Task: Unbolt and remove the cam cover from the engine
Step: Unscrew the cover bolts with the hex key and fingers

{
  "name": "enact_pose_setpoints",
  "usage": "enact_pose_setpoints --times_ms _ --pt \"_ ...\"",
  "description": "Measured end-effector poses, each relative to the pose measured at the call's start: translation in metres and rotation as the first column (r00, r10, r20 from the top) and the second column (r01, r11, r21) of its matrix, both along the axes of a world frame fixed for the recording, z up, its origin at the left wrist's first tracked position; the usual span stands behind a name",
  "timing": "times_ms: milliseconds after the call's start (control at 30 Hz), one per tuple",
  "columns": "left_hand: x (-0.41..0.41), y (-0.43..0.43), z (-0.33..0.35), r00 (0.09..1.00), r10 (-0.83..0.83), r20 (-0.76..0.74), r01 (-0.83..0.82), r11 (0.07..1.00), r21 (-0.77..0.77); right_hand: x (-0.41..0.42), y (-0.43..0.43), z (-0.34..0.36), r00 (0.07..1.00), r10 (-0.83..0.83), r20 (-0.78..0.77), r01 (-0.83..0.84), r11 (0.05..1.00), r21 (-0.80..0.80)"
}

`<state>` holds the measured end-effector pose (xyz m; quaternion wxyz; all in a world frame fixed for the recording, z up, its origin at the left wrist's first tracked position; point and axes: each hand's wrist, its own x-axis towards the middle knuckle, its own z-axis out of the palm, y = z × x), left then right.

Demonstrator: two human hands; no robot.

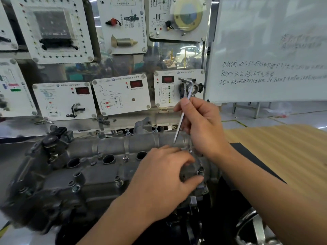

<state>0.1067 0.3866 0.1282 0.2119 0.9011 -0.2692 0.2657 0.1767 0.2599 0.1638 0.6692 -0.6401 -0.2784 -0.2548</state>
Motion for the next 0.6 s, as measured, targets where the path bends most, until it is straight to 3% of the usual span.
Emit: enact_pose_setpoints --times_ms 200,333,500,600 --pt "0.015 -0.031 -0.005 0.997 -0.030 -0.072 0.033 0.999 0.041 -0.008 -0.021 -0.002 0.999 -0.047 0.012 0.047 0.999 -0.018" --pt "0.017 -0.030 -0.004 0.990 -0.098 -0.098 0.083 0.985 -0.153 -0.007 -0.029 -0.007 0.999 -0.038 -0.034 0.037 0.999 -0.021" --pt "0.014 -0.026 -0.007 0.986 -0.080 -0.146 0.070 0.995 -0.068 -0.004 -0.032 -0.006 0.999 -0.027 -0.017 0.026 0.999 -0.032" --pt "0.010 -0.024 -0.005 0.997 -0.044 -0.064 0.037 0.993 -0.113 -0.011 -0.051 -0.005 0.999 -0.044 -0.003 0.044 0.998 -0.037"
